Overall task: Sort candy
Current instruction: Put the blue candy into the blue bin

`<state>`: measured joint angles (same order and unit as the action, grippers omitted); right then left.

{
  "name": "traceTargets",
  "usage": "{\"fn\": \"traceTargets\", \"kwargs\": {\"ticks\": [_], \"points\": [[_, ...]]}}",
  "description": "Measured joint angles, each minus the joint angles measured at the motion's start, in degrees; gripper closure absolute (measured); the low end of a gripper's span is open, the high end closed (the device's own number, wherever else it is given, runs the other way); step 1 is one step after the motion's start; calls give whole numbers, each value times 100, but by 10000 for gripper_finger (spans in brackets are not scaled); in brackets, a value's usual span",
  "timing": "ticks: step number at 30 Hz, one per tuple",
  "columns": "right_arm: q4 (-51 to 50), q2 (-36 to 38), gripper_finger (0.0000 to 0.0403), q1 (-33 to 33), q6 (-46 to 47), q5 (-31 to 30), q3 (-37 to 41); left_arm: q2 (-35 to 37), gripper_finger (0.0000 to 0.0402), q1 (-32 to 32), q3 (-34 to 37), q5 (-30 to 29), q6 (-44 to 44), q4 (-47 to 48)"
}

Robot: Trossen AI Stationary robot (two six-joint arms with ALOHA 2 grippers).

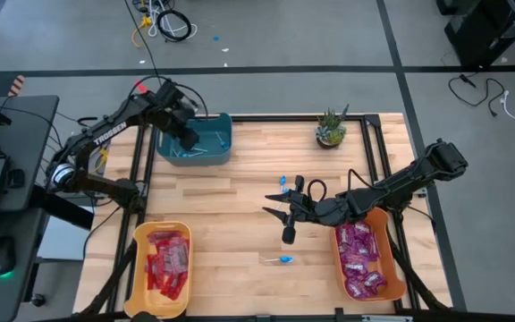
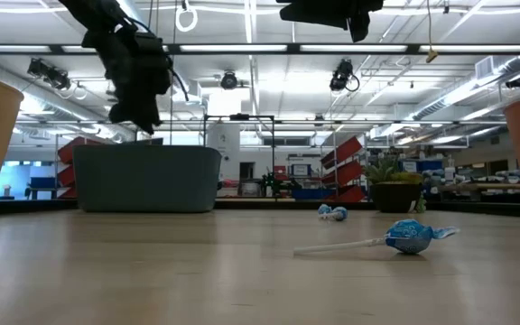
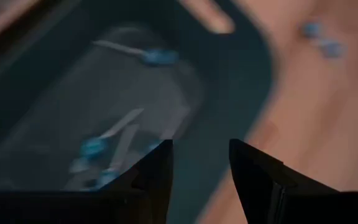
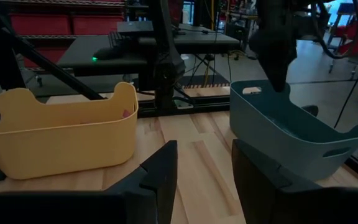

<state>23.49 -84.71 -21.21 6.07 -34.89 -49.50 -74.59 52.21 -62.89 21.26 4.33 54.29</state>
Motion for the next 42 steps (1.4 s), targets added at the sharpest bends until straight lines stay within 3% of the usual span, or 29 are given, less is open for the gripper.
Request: {"fn": "traceTargets", "kwargs": {"ticks": [8, 16, 23, 29, 42], "points": [[-1, 0, 264, 2, 0, 0, -1, 0, 243, -613, -35, 2360, 500, 71], [-100, 0, 264, -17, -127, 60, -2, 0, 243, -1867, -35, 2478, 389, -30], [-656, 0, 265, -50, -11, 661, 0, 38, 243, -2993, -35, 1351, -402, -697], [-1312, 0, 264, -49, 379, 1115, 0, 154, 243, -3878, -44, 801, -839, -1756], [-2098, 0, 267, -256, 709, 1814, -2, 188, 243, -5754, -35, -1718, -928, -2446]]}}
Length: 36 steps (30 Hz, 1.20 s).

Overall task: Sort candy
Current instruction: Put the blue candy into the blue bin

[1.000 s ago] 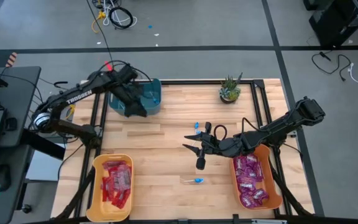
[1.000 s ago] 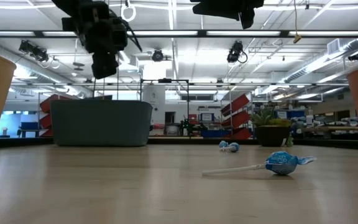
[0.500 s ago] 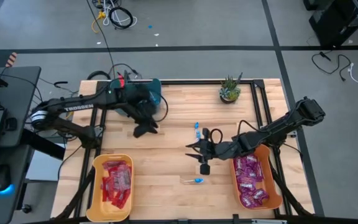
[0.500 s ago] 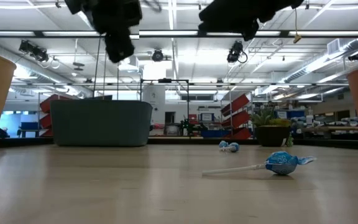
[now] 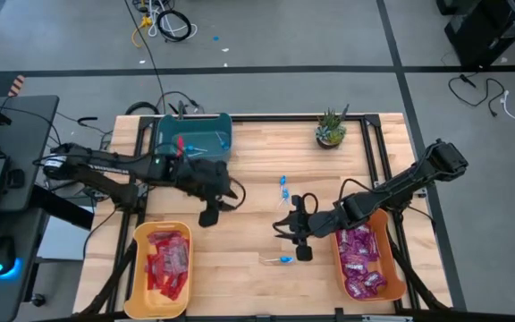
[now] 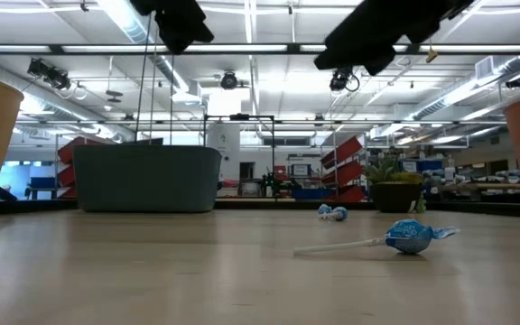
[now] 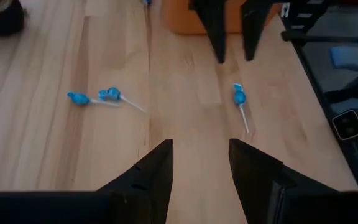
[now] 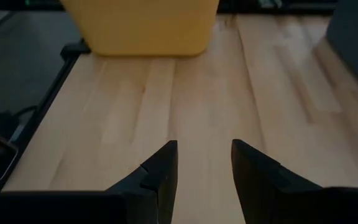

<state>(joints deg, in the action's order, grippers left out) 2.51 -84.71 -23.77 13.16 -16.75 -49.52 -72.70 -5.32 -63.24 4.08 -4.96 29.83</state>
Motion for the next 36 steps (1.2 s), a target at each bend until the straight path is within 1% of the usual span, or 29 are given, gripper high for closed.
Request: {"fn": "traceTargets", "kwargs": {"ticks": [4, 11, 16, 20, 25, 31, 36], "points": [[-294, 0, 267, -135, 229, 7, 0, 2, 245, -558, 2, -624, -120, -241], [-548, -15, 267, -348, 323, 8, 1, -2, 246, -1422, 2, -2101, -152, -506], [-566, -50, 268, -459, 222, 6, 0, -4, 246, -1788, 19, -2685, -362, -718], [-599, -52, 268, -574, 173, 5, 0, 0, 246, -2040, 232, -2769, -384, -1248], [-610, -52, 268, -711, 169, 4, 0, -2, 246, -2305, 662, -2901, -373, -2183], [-550, -52, 268, -858, 230, 0, 0, -2, 246, -2528, 1061, -3272, -417, -2969], [-515, -52, 268, -923, 232, -34, 0, -5, 246, -2674, 1358, -3349, -433, -3728]]}}
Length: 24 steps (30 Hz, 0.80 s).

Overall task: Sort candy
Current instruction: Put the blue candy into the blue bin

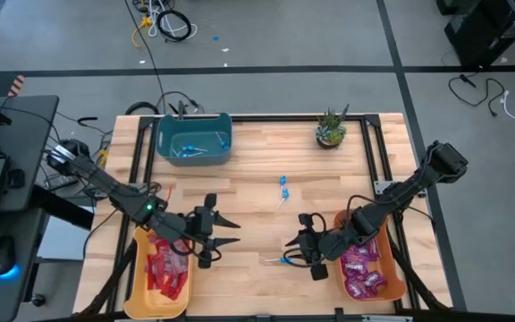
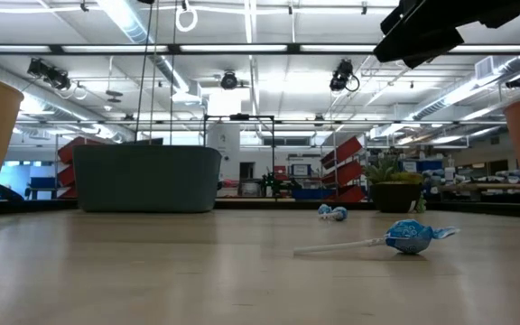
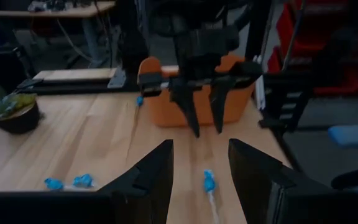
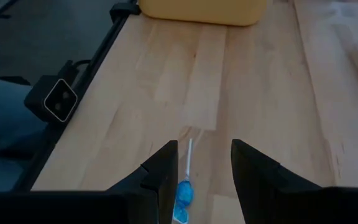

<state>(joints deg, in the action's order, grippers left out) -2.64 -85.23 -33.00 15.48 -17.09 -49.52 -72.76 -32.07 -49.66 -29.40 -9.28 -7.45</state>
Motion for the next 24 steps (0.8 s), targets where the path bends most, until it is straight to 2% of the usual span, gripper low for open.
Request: {"fn": "traceTargets", "kwargs": {"ticks": [12, 24], "points": [[18, 0, 268, -128, 22, -125, 0, -597, 246, -178, 126, -75, -334, -779], [89, 0, 268, -236, 273, -135, 0, -995, 246, -307, 126, -65, -666, -779]]}}
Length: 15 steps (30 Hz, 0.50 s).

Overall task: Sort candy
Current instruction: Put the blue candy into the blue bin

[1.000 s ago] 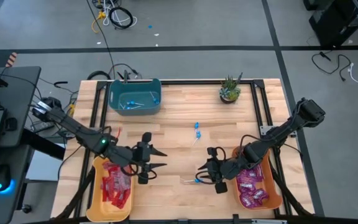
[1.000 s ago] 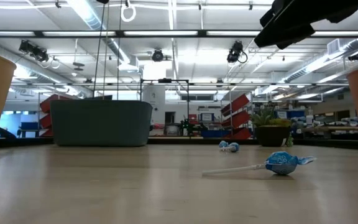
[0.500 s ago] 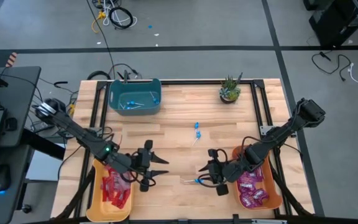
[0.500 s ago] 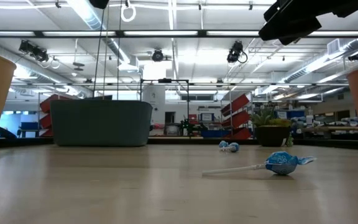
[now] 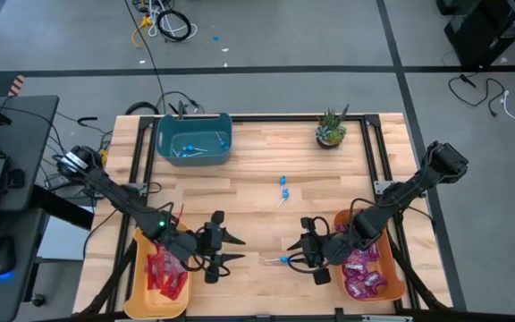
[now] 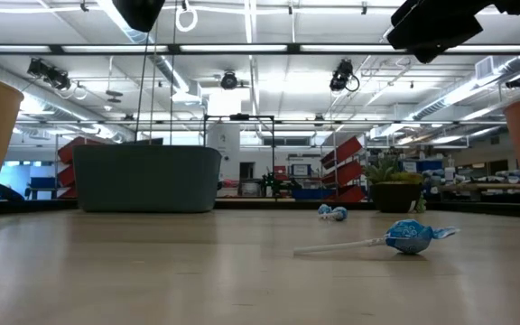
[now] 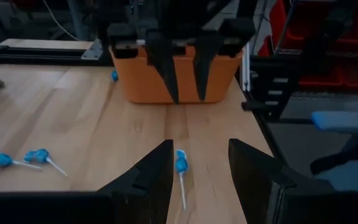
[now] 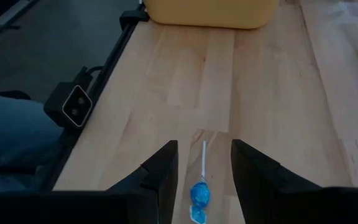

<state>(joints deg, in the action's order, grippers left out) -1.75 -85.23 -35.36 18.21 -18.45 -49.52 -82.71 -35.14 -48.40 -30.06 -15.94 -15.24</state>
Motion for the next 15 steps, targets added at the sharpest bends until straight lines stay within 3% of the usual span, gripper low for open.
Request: {"fn": "traceTargets", "kwargs": {"ticks": [7, 15], "points": [[115, -82, 268, -71, 115, -10, 0, -352, 246, -129, 0, 12, -116, -15], [448, -922, 268, -102, 299, 69, 0, -612, 246, -142, -2, 12, -418, -3]]}}
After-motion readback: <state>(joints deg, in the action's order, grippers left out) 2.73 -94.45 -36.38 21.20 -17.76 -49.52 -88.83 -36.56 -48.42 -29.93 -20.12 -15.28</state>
